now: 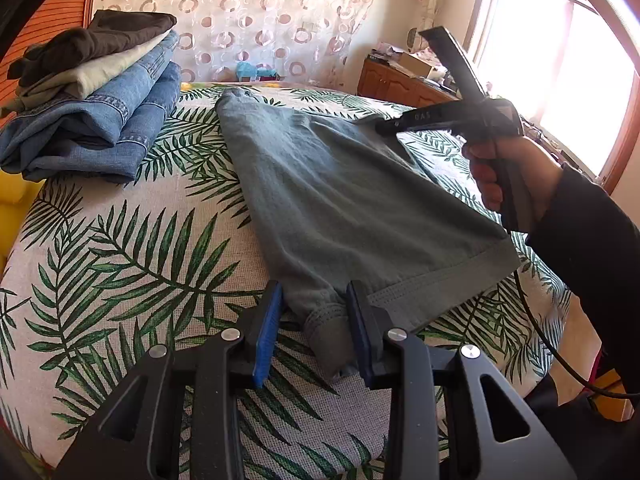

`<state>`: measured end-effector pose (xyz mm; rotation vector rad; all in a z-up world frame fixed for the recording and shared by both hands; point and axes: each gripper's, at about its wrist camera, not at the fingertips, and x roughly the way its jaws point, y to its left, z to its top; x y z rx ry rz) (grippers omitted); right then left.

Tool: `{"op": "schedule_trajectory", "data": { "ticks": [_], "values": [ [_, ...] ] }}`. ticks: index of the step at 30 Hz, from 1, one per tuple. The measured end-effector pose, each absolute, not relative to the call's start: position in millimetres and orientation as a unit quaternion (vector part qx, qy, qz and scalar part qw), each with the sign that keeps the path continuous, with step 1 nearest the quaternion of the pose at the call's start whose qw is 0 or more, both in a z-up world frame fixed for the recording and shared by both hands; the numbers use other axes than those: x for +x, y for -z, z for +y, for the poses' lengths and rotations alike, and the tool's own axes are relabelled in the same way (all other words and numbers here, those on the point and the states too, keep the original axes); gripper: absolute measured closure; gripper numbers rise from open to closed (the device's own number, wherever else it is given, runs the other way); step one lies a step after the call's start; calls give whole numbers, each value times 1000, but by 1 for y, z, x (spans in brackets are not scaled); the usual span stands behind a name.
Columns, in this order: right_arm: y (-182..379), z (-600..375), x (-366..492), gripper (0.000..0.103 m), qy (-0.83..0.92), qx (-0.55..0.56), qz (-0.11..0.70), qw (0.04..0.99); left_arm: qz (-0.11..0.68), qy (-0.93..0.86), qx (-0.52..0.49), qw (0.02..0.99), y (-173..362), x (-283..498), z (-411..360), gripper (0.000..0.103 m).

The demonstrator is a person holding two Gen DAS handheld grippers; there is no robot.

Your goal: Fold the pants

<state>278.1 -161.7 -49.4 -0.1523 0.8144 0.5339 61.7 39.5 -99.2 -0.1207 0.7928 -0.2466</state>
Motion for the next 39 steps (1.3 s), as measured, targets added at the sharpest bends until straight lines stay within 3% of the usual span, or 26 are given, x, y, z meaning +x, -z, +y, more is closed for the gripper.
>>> {"op": "schedule_trajectory", "data": {
  "ticks": [4, 13, 15, 26, 28, 30, 39],
  "values": [
    [37, -169, 277, 101, -228, -80, 355, 903, 382, 120, -59, 914, 99, 61, 40, 69],
    [38, -173, 282, 100, -214, -79, 369, 901, 381, 120, -58, 915, 100, 60, 40, 69],
    [36, -174, 273, 90, -213, -85, 366, 902, 381, 120, -57, 915, 100, 60, 40, 69],
    [26, -208, 164, 84, -273, -96, 340, 895, 379, 115, -56, 917, 99, 56, 37, 69],
    [29, -214, 145, 76, -282, -89, 340, 893, 379, 115, -57, 916, 98, 57, 37, 69],
    [34, -220, 129, 60, -289, -79, 344, 890, 380, 114, -56, 916, 98, 57, 37, 69],
    [56, -228, 92, 59, -282, -72, 366, 884, 379, 109, -53, 918, 94, 57, 36, 69]
  ]
}}
